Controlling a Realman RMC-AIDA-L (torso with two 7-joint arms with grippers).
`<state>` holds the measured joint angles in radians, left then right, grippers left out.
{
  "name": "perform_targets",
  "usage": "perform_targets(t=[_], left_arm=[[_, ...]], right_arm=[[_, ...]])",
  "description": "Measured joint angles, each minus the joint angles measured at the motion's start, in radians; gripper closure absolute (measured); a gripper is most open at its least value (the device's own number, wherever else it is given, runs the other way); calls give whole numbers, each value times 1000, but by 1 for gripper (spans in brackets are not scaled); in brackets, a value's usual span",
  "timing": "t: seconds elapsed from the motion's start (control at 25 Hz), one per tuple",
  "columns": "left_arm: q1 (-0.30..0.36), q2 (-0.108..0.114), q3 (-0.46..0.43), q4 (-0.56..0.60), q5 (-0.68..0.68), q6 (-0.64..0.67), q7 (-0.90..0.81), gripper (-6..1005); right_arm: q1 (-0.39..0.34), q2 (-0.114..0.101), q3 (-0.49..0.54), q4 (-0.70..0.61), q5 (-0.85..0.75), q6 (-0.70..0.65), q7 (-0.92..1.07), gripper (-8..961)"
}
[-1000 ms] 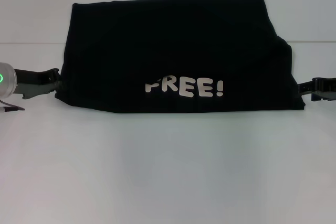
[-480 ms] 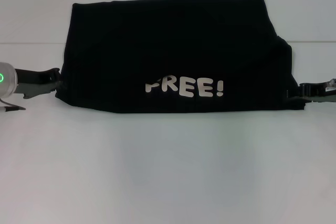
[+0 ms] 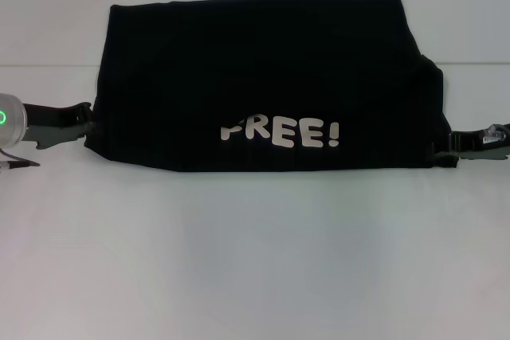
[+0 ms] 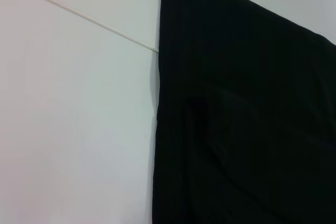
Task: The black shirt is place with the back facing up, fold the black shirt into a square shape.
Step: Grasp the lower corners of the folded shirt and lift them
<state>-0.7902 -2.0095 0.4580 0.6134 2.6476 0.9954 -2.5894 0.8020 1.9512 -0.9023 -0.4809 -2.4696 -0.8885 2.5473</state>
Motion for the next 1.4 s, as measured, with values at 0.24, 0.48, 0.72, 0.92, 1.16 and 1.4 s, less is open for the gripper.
perform_targets(t=[0.24, 0.48, 0.72, 0.92, 1.16, 1.4], left_arm=[[-3, 0, 2, -2, -3, -1, 0, 964], [-2, 0, 2, -2, -11, -1, 0, 960], [-1, 0, 1, 3, -12, 30, 18, 956], [-5, 8, 2, 41, -7, 182, 57, 953], [4, 27, 2, 118, 1, 434, 102, 950], [25, 31, 2, 174, 91, 639, 138, 946]], right_arm=[[0, -7, 7, -6, 4, -7, 4, 603], [0, -12, 9, -8, 5, -8, 5, 837], [-1, -20, 12, -13, 7, -26, 5, 905], [-25, -34, 22, -89, 2, -160, 12, 904], [-86, -59, 23, -197, 2, -352, 36, 901], [-141, -69, 23, -252, 0, -497, 38, 899]])
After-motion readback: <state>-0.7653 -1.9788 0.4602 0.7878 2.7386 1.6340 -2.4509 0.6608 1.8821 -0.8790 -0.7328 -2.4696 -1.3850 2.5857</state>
